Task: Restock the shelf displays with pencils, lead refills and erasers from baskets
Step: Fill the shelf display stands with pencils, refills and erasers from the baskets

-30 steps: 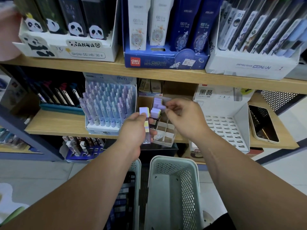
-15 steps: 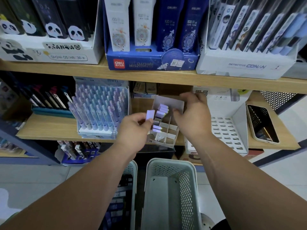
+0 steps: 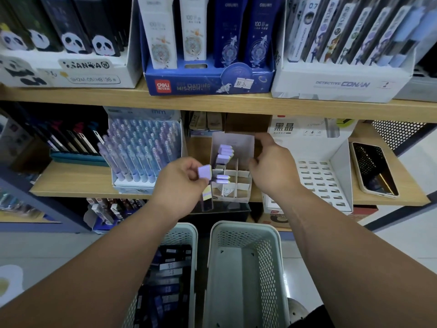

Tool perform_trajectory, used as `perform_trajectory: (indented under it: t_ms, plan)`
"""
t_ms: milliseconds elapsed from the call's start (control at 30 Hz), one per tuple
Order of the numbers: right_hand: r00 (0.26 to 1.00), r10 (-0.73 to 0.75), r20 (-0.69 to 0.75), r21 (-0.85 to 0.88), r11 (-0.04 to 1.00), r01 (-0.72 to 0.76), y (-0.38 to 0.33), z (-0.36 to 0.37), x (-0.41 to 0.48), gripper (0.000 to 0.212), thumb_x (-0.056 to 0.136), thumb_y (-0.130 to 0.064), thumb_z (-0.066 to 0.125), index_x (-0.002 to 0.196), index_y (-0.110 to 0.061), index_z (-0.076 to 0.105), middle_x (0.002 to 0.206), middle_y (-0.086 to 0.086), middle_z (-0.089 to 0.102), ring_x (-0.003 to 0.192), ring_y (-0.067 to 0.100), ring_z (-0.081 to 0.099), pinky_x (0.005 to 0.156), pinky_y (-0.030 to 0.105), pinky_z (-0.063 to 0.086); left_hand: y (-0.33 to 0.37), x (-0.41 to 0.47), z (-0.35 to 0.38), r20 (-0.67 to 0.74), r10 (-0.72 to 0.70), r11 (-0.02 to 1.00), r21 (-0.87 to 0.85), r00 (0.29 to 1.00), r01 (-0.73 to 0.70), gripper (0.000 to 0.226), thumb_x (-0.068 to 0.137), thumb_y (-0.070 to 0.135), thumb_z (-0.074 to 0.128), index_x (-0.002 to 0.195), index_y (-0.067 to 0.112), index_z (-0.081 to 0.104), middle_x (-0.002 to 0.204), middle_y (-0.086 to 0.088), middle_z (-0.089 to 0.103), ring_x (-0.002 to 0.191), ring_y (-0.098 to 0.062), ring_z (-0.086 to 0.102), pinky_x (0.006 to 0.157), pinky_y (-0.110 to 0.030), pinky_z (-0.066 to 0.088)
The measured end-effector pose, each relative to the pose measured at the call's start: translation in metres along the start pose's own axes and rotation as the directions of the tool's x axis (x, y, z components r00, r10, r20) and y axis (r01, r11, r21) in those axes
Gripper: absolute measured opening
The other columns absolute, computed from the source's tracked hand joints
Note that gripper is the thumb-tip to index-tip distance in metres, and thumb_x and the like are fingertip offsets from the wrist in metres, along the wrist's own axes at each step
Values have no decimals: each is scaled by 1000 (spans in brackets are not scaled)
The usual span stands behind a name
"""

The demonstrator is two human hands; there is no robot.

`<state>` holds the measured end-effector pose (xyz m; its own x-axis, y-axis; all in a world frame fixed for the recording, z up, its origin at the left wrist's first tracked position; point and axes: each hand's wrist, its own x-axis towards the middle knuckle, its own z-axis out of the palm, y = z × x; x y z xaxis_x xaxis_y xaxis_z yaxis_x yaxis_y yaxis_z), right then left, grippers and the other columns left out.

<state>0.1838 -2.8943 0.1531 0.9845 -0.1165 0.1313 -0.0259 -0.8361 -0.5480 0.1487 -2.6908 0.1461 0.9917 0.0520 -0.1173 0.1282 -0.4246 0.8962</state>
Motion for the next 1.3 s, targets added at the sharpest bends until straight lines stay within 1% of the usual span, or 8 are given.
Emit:
perform_trajectory:
  t_ms: [200,300,567,800,933,1100,1200,1300]
  plan:
    - [999,10,34,-26,1000,-10,-4,2,-3,44,92,-13,59,135,-21,54,104,14,71,94,37,66,71,33,48,1,-20,-12,179,87,989,104,980,-107,14,83,10,78,81,21,71,77,2,74,73,-23,70,73,-36,57]
    - [999,-10,46,1,1000,10,-5,1,-6,43,90,-12,59,132,-23,56,98,13,71,90,36,66,70,31,48,5,-21,-7,93,132,982,123,987,-143,16,83,7,77,80,22,71,75,3,73,68,-19,70,67,-30,56]
    - [996,-56,69,42,998,53,4,0,-12,51,90,-14,60,138,-27,52,89,11,73,89,32,67,77,37,55,14,-4,-1,-21,204,973,118,979,-200,22,83,6,77,97,23,76,77,1,72,67,-20,68,69,-29,58]
    - [995,-71,76,48,997,67,5,-3,-13,52,90,-9,58,139,-26,52,89,12,72,90,33,66,73,32,50,21,15,0,-86,214,967,158,973,-199,19,80,5,77,87,21,73,72,4,71,66,-16,66,68,-28,56]
    - [994,-80,76,56,996,76,6,-2,-12,53,90,-7,57,139,-26,52,86,10,72,88,33,66,73,33,52,20,15,4,-126,265,953,188,956,-239,21,81,4,75,87,24,72,71,6,70,63,-11,65,62,-12,49]
    - [992,-92,81,63,994,87,7,-3,-13,52,90,-9,59,139,-27,52,86,8,73,87,29,68,75,33,54,21,20,-2,-105,335,917,263,936,-299,23,81,4,77,95,22,77,72,11,68,65,-7,64,69,-16,53]
    - [992,-84,93,72,994,78,7,-4,-14,53,90,-9,59,139,-29,52,87,8,74,86,28,69,77,35,56,20,21,-1,-56,393,867,354,918,-350,26,80,2,75,99,20,76,72,11,68,65,-6,65,73,-28,57]
    - [993,-84,88,89,993,76,8,-3,-15,54,91,-10,60,141,-29,52,89,7,74,87,27,68,80,36,56,13,22,5,-22,397,844,403,918,-355,32,80,2,74,103,22,66,73,7,66,71,-16,67,72,-37,58]
